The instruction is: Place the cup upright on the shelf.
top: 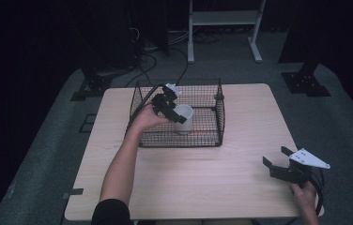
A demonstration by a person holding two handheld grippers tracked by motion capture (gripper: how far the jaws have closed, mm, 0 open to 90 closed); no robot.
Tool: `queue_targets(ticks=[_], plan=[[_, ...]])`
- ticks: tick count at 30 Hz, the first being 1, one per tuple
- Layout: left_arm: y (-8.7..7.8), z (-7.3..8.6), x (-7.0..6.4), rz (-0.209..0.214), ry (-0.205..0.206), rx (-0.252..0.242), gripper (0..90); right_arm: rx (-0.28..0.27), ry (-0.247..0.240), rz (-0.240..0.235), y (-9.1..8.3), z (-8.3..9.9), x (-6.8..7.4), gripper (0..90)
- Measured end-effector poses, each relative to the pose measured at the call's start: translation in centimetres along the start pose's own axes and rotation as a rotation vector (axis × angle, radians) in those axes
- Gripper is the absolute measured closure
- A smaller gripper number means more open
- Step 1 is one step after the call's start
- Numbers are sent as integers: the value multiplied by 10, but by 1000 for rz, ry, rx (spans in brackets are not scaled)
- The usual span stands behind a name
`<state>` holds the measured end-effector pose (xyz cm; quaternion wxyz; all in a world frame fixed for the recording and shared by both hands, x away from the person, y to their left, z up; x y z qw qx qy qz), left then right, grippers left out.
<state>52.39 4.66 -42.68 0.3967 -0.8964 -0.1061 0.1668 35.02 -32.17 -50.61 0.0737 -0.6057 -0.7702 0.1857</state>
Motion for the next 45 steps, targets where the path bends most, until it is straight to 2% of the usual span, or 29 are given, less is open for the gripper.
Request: queue_targets(ticks=[15,18,32,42,45], plan=[[-24,1,-17,-61,46,-21,72,1,0,1,0,0,0,131],[-30,1,-22,-59,52,-36,72,1,1,1,0,0,0,131],[-45,3,-47,-78,108,-52,73,1,0,1,0,0,0,131],[-53,3,-72,-83,167,-61,75,2,-1,1,0,0,0,131],[-54,7,-75,-81,165,-63,75,0,-2,1,0,0,0,131]])
Point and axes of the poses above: each handheld gripper's, and its own axes: y roughly forward along the jaws, z roughly out of its underside, x roughly to its left, the point moved 7 cm from there along y, roughly forward along the jaws, and after that the axes turned 11 degrees about z, right-handed, at the moved point
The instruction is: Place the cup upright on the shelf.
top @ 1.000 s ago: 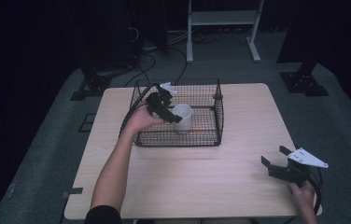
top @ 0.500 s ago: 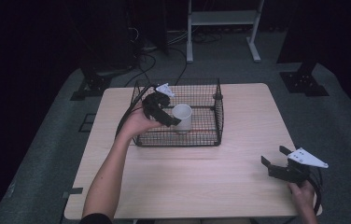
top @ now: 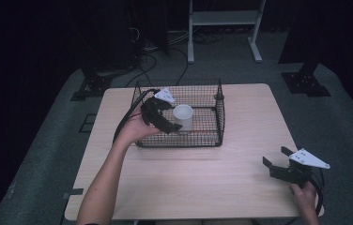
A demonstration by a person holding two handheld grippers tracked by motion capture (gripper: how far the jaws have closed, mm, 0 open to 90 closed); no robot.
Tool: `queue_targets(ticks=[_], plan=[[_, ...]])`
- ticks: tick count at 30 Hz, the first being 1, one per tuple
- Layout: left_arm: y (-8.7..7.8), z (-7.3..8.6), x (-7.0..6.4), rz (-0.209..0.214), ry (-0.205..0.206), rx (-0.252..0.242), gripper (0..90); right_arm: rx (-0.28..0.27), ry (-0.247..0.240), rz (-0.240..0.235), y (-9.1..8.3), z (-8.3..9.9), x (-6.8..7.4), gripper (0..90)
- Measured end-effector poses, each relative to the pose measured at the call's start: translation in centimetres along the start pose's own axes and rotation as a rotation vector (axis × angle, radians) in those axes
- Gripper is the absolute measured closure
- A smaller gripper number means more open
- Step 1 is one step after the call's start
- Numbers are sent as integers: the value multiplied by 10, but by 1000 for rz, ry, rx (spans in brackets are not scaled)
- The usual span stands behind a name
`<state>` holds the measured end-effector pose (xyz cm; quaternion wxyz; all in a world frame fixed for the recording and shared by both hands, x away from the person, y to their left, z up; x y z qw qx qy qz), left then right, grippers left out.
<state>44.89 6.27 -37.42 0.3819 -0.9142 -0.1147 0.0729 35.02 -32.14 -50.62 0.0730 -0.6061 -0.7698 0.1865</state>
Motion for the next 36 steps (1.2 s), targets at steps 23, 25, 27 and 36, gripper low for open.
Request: queue_targets(ticks=[23,25,27,36], plan=[[-9,28,-30,-3,2,-38,74,5,-2,3,0,0,1,131],[-9,28,-31,-6,6,-48,74,6,-2,3,0,0,1,131],[-9,29,-33,-2,4,-47,74,6,-2,3,0,0,1,131],[-12,35,-42,-10,18,-54,74,8,-1,5,0,0,1,131]])
Point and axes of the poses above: each handheld gripper's, and its own axes: y roughly forward along the jaws, z roughly out of its underside, x roughly to its left, the point moved 7 cm from there along y, roughly forward along the jaws, and after that the axes turned 11 degrees about z, right-handed, at the moved point
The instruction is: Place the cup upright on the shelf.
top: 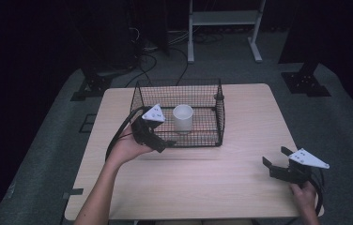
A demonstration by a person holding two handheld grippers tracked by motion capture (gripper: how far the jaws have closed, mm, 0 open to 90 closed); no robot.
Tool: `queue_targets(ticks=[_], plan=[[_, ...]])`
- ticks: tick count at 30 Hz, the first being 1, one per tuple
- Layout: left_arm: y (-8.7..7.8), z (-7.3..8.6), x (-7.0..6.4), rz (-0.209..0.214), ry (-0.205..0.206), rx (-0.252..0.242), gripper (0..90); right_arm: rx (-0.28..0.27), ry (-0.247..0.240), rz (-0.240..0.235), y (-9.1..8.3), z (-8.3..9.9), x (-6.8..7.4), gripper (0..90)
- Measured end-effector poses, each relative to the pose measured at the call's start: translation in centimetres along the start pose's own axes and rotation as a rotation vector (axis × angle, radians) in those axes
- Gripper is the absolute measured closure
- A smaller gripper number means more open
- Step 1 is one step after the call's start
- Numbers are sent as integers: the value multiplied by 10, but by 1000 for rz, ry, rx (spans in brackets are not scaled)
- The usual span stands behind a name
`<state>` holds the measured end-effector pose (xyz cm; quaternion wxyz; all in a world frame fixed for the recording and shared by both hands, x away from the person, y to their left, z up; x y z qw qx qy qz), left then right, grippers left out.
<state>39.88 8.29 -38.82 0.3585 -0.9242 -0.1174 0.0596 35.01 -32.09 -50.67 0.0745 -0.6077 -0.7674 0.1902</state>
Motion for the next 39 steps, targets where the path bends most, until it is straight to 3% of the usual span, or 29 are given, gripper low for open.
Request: queue_targets(ticks=[12,39], plan=[[-2,16,-11,-5,-24,-43,74,1,-5,0,0,0,0,131],[-6,44,-31,-32,-48,-87,74,2,-7,3,0,0,0,131]])
Point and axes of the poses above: each handheld gripper's, and its own axes: y roughly forward along the jaws, z roughly out of its underside, x roughly to its left, the point moved 7 cm from there along y, roughly forward along the jaws, and after that the axes turned 11 degrees about z, right-handed, at the moved point
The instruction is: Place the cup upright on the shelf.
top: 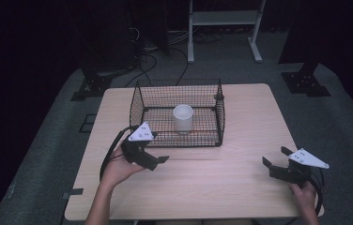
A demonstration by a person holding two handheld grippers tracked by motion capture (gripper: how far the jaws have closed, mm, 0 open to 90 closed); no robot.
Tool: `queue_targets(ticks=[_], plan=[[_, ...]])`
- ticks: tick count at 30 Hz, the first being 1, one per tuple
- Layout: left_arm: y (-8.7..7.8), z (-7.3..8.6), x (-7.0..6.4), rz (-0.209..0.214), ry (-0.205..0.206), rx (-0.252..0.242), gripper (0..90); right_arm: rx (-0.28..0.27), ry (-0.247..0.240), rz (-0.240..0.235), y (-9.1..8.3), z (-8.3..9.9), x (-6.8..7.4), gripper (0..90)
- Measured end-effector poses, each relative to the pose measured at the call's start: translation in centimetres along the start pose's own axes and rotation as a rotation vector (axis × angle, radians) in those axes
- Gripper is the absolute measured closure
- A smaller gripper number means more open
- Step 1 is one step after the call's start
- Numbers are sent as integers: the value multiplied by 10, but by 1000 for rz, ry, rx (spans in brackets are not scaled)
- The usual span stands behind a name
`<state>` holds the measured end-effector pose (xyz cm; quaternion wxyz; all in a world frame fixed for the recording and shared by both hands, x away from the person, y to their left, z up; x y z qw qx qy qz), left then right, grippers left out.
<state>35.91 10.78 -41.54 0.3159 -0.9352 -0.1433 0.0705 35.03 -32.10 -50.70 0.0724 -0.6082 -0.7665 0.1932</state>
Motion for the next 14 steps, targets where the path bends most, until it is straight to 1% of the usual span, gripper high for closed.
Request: queue_targets(ticks=[6,10,11,13,14], plan=[[-1,8,-7,-5,-13,-17,74,0,-1,1,0,0,0,131],[-1,17,-12,-22,-17,-21,74,0,-3,2,0,0,0,131],[-2,18,-13,-26,-22,-32,74,0,-4,2,0,0,0,131],[-3,19,-17,-14,-28,-64,74,-1,-4,3,0,0,0,131],[-4,20,-18,-15,-29,-70,74,-1,-3,3,0,0,0,131]])
Point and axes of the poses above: each handheld gripper's, and its own axes: y roughly forward along the jaws, z roughly out of its underside, x roughly to its left, the point moved 7 cm from there along y, roughly forward along the jaws, and after that the axes turned 11 degrees about z, right-handed, at the moved point
